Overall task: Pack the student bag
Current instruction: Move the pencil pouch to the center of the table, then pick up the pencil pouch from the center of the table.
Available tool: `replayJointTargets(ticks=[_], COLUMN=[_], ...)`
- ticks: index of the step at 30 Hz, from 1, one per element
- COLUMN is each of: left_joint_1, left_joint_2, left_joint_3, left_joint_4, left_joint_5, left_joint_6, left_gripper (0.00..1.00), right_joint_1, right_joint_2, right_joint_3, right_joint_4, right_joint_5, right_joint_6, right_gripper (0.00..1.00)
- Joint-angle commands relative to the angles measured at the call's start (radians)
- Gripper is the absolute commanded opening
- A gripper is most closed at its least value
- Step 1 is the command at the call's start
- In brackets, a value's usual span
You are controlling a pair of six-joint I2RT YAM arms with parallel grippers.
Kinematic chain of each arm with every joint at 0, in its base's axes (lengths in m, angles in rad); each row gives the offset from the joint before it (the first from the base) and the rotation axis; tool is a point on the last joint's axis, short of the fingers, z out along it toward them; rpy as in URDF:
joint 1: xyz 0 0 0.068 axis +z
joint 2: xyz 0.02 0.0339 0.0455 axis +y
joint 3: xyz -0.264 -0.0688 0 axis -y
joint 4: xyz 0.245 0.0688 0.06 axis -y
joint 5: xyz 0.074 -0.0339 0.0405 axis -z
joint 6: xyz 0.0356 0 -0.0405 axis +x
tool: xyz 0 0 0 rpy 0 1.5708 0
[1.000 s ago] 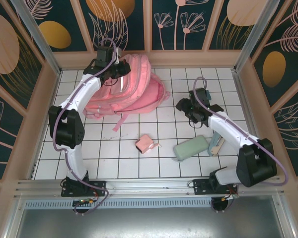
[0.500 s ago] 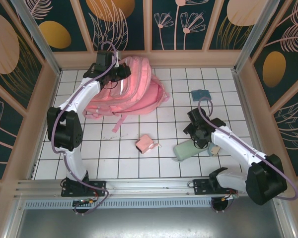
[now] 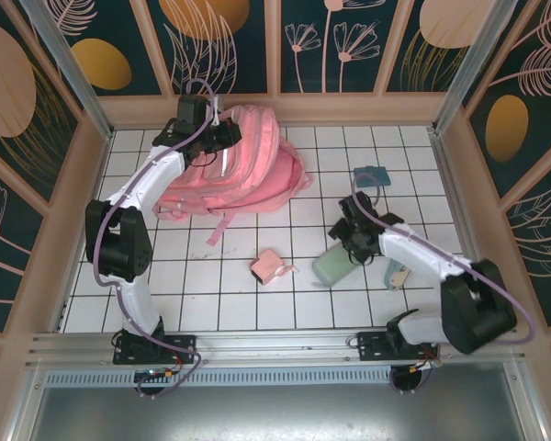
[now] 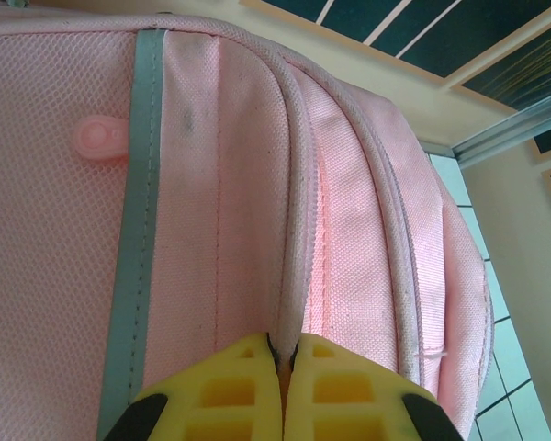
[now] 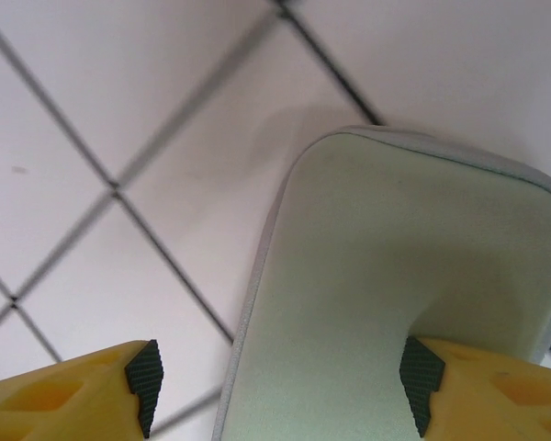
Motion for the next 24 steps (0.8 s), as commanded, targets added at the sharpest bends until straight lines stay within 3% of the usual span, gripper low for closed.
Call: replayJointTargets(ticks=[1, 7, 13, 18, 20, 24], left_joint_1=[0.008, 0.008, 0.009, 0.008, 0.009, 0.008], left_joint_2=[-0.060, -0.060, -0.066, -0.057, -0.051, -0.035], left_joint_3=[-0.012, -0.017, -0.018, -0.019, -0.013, -0.004], left_joint_4=[0.038, 0.037, 0.034, 0.039, 0.041, 0.043], left_joint_5=[0.006, 0.008, -0.001, 0.000, 0.005, 0.015], left_joint_6=[-0.005, -0.009, 0.000, 0.001, 0.000, -0.005], left_gripper=[0.00, 0.00, 0.00, 0.00, 0.00, 0.00], right_joint_1=[-0.038, -0.090, -0.082, -0.069, -0.059, -0.045], right_joint_2=[0.104, 0.258, 0.276, 0.218, 0.188, 0.165], right_joint_3=[0.049, 0.199, 0.345, 0.319, 0.274, 0.175], right_joint_4=[0.120, 0.171, 0.058, -0.044, -0.024, 0.052], right_joint_5=[-0.041, -0.072, -0.051, 0.025, 0.008, -0.041], right_joint_6=[-0.140, -0.292, -0.388, -0.280, -0.228, -0.089], right_gripper=[0.74, 0.74, 0.75, 0.84, 0.98, 0.99])
